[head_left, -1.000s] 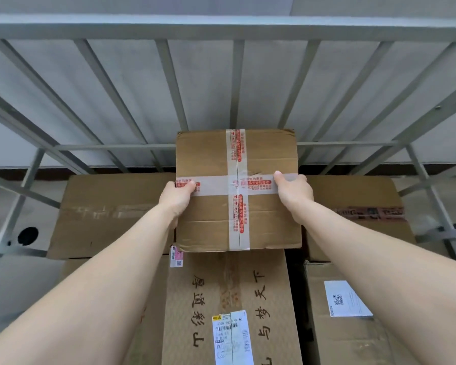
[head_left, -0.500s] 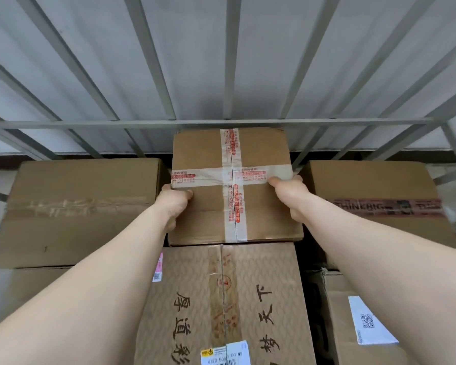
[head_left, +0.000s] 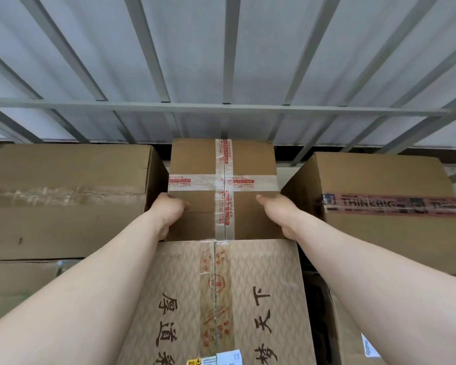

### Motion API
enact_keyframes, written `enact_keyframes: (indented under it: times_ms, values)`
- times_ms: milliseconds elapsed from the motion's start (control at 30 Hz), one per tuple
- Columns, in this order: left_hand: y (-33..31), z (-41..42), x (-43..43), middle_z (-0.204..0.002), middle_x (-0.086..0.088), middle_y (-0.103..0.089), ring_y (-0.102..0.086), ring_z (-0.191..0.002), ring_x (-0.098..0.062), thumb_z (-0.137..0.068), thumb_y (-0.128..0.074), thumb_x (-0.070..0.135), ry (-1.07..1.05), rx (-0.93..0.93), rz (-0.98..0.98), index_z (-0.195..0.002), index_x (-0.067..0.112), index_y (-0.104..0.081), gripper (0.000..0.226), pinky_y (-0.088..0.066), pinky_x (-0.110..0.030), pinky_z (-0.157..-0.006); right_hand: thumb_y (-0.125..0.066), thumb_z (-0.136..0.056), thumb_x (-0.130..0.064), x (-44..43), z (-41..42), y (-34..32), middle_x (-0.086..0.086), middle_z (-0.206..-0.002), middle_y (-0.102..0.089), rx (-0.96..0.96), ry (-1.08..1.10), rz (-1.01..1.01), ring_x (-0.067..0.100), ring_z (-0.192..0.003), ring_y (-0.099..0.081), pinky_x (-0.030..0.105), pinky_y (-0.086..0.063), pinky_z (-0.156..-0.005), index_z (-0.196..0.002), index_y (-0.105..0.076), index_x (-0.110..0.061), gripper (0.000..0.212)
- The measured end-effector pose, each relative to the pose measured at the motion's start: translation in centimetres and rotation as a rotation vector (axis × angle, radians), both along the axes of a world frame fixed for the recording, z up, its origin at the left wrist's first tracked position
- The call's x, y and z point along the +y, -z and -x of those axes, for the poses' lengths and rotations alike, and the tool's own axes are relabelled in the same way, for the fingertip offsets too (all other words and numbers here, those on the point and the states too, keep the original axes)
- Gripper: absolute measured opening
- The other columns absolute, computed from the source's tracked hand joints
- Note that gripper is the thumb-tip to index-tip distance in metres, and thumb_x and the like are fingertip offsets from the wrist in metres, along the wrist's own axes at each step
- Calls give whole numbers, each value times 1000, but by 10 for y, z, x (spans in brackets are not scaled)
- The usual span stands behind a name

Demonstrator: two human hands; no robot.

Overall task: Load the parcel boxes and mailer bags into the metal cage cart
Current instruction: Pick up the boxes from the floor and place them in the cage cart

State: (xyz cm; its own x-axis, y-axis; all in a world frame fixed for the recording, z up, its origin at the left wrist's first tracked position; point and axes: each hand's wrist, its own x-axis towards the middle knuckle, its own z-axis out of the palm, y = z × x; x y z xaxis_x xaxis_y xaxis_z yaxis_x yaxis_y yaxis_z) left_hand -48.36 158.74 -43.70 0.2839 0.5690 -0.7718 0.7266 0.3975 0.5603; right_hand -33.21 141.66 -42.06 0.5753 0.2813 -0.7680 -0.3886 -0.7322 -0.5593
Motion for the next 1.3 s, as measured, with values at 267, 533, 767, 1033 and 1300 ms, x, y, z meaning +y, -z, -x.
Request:
enact_keyframes:
  times_ms: [267, 533, 767, 1033, 1300]
  values:
    - [-91, -3, -25, -129, -11, -55, -52, -116, -25, -91, -61, 15, 85, -8, -185, -134, 5, -46, 46, -39, -29, -91, -51, -99, -29, -12, 12, -91, 7, -142, -48, -202, -221, 12, 25, -129, -46, 27, -37, -95, -142, -42, -7, 49]
    - [-258, 13, -76, -139, -6, -49, -49, -106, -15, -93, -58, 23, 302, -34, -393, -139, 10, -43, 51, -35, -22, -85, -48, -98, -40, -46, 29, -253, 7, -150, -40, -520, -600, 41, 26, -136, -40, 35, -36, -106, -147, -33, -12, 59]
    - [-465, 53, -150, -139, -7, -51, -50, -125, -20, -92, -59, 28, 445, -102, -731, -139, 13, -44, 52, -38, -28, -100, -53, -95, -43, -117, 65, -451, 7, -147, -44, -898, -866, 24, 26, -135, -40, 39, -34, -109, -144, -39, -12, 59]
    - [-634, 137, -252, -149, -1, -39, -40, -135, -16, -93, -58, 34, 725, -82, -1032, -144, 18, -37, 57, -30, -30, -111, -59, -89, -47, -227, 128, -608, 3, -151, -36, -1272, -998, 9, 19, -143, -23, 41, -12, -119, -147, -34, -18, 70]
    - [-661, 198, -331, -151, 6, -33, -38, -136, -23, -91, -57, 42, 933, -88, -1109, -145, 28, -33, 61, -31, -41, -112, -61, -89, -43, -339, 191, -641, 0, -152, -34, -1332, -803, 84, 18, -145, -17, 40, -5, -119, -147, -33, -19, 68]
